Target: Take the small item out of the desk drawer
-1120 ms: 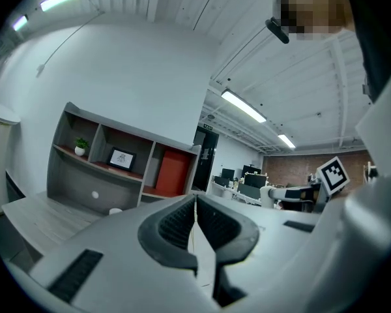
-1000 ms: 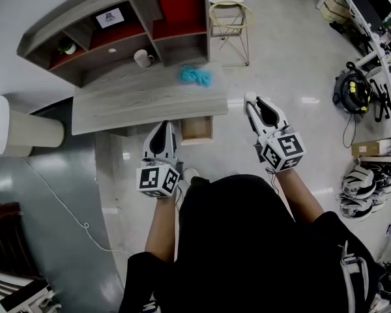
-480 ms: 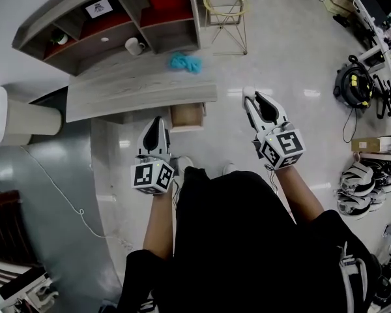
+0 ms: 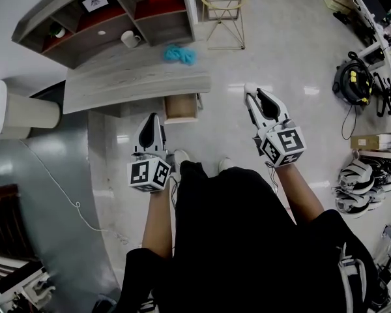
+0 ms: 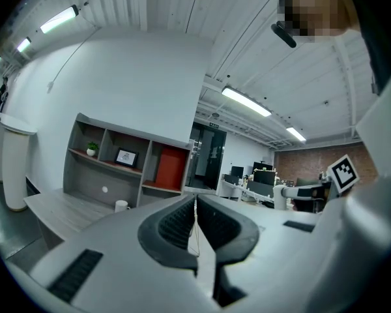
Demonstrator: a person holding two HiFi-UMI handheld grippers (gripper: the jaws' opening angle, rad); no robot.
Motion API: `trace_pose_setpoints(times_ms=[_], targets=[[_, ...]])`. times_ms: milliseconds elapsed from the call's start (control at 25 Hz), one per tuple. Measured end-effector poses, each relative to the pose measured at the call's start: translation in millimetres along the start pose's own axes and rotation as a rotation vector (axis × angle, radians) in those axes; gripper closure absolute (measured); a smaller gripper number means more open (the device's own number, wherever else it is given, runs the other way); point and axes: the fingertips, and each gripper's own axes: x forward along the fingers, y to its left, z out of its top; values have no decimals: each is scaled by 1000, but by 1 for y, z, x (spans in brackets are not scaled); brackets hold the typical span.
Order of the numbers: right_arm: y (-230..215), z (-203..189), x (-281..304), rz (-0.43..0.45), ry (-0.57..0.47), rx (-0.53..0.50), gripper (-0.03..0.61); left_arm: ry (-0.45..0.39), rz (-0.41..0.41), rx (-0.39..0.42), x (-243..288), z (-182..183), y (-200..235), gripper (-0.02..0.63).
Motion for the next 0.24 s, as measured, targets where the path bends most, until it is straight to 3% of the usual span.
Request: trace_pose_setpoints(times_ms=[240], targets=[[2, -11, -27, 3, 10, 3, 476, 14, 12, -6, -20, -15, -12, 597]])
